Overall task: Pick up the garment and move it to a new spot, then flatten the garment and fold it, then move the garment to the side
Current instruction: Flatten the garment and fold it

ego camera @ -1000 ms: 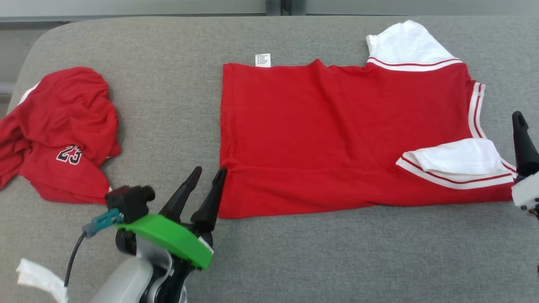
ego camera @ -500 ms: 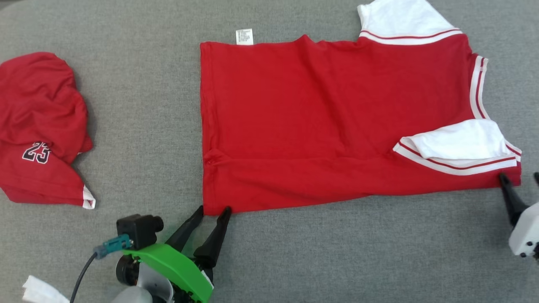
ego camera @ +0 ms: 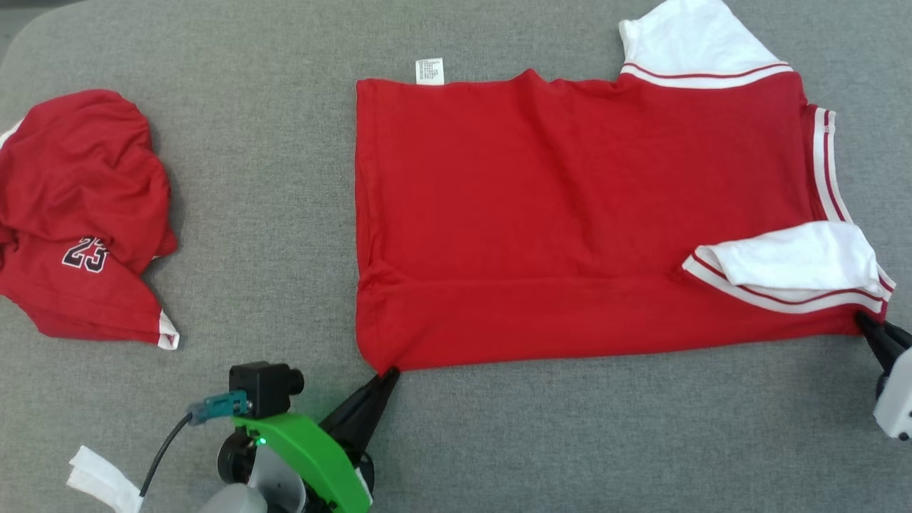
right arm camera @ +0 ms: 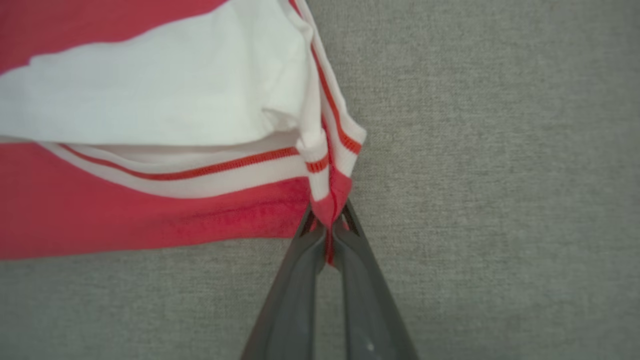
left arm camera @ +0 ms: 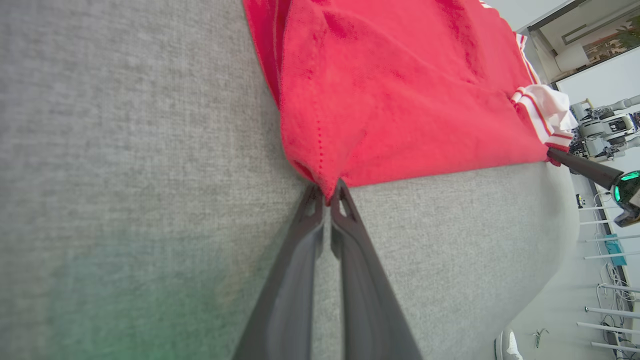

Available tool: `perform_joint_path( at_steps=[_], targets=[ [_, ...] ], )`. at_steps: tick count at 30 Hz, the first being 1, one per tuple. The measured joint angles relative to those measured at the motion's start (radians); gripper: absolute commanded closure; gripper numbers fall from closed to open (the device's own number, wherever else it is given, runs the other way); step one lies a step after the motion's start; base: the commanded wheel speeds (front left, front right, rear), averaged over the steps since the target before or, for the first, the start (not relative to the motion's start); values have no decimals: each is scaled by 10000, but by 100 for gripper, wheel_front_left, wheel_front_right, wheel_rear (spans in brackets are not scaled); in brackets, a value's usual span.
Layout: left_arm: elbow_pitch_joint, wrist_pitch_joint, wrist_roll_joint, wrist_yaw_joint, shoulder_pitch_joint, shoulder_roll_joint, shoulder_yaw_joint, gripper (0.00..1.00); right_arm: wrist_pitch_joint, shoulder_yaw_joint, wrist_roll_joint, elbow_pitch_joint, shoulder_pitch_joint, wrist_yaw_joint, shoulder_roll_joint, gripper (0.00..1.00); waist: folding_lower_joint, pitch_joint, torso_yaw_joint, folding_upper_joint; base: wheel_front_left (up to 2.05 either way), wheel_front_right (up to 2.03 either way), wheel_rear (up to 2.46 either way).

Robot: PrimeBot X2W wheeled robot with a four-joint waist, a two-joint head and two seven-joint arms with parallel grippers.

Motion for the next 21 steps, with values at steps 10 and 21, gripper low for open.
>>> perform_joint_path(
  at_steps=[10,21],
  targets=[
    [-3227,332,-368,579,2107,1423,-48,100,1791,-305,2067,-709,1659,6,-1887,100,0,-248,-220,0,0,0,0],
    [-3783,-130,-134,1496,2749,1595,207,0,1779,-715,1488,-1916,1415,-6,-2098,0,0,165,-257,0,0,0,0]
  ],
)
